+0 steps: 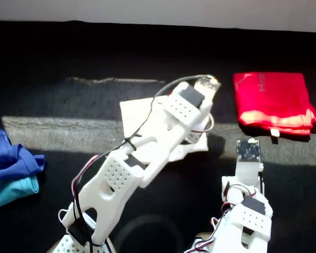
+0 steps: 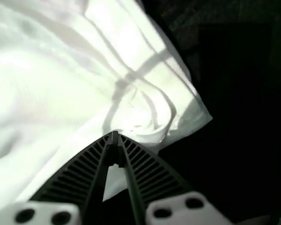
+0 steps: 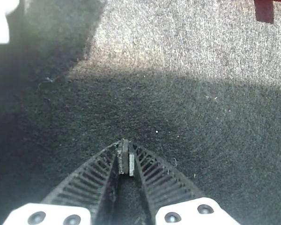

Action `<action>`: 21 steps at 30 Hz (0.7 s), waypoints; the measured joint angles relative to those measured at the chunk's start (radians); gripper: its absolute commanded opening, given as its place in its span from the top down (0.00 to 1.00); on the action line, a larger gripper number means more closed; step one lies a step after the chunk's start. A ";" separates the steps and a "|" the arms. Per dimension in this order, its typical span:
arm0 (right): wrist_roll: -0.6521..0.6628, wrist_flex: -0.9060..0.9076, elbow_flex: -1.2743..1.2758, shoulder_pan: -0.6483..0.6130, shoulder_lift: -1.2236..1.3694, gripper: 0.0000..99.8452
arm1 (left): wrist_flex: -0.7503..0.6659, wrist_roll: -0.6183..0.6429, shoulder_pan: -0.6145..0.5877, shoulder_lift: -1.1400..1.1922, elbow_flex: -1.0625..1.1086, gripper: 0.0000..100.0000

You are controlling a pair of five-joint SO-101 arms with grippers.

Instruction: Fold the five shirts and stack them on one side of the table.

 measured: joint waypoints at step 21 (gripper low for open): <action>0.000 0.000 0.000 0.000 0.000 0.99 | 0.074 0.000 -0.112 -0.068 -0.192 0.99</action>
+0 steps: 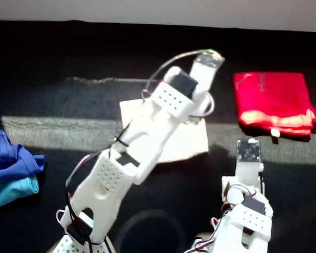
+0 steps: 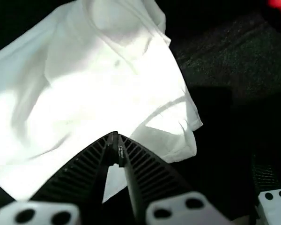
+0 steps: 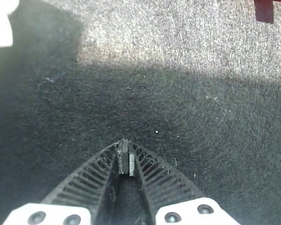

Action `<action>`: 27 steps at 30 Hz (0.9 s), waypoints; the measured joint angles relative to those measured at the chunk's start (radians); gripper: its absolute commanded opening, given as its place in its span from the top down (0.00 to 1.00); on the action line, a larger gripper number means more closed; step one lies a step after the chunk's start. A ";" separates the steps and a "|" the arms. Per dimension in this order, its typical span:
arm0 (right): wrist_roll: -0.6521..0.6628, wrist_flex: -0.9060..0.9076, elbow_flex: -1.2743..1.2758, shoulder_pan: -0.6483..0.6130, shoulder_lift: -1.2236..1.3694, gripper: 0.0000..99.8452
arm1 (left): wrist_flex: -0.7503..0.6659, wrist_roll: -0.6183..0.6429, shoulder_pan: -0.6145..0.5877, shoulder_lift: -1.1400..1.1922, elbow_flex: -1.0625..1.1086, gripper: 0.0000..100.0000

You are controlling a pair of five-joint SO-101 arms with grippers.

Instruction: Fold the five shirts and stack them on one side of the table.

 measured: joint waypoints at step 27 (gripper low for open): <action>0.000 0.000 0.000 0.000 0.000 0.99 | -0.577 -0.152 -0.046 0.287 0.000 0.99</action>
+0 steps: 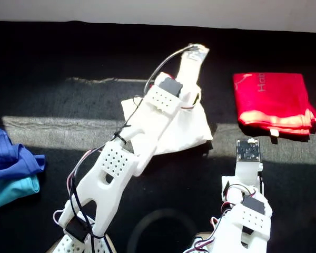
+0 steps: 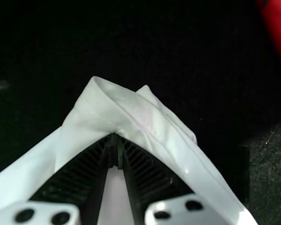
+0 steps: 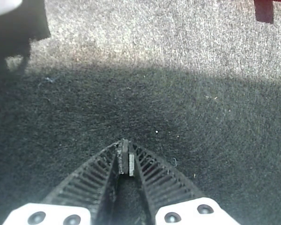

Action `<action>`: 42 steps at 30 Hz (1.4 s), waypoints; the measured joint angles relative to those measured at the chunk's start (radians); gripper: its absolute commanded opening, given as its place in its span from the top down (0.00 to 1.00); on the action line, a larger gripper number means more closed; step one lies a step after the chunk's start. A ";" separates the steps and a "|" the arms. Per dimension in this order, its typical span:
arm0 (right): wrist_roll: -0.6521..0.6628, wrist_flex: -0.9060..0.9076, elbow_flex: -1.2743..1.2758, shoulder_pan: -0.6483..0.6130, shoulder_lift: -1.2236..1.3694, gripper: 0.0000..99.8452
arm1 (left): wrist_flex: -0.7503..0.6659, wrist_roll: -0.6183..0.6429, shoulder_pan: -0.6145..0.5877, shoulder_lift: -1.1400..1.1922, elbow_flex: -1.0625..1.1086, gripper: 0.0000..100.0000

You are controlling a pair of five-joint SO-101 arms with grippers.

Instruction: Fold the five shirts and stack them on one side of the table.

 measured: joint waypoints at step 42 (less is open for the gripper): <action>-0.212 0.098 -0.646 -0.551 0.506 0.99 | 0.608 -0.014 -0.338 0.269 -0.522 0.99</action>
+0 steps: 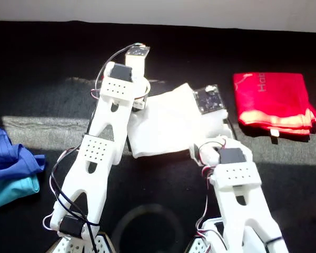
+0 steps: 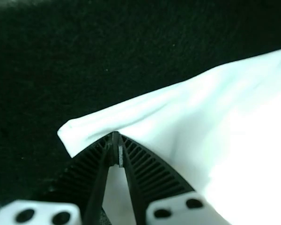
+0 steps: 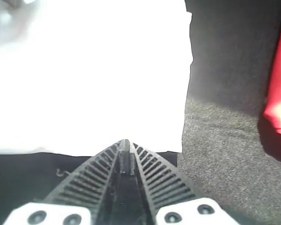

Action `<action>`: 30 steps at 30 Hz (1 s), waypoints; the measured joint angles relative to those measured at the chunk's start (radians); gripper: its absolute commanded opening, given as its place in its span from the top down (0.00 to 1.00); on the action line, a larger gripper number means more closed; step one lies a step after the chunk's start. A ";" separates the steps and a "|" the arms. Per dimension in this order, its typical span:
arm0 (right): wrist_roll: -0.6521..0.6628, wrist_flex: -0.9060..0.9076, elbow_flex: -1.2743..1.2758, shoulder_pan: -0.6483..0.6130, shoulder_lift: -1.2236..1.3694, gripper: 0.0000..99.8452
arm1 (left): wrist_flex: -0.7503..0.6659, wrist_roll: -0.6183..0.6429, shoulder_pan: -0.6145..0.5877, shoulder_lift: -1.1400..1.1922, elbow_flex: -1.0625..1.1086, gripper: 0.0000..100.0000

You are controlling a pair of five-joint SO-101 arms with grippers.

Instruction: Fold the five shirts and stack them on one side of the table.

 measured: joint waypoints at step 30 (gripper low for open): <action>-0.002 0.275 -0.408 0.104 -0.072 0.99 | 0.005 -0.002 -0.069 -0.135 -0.002 0.99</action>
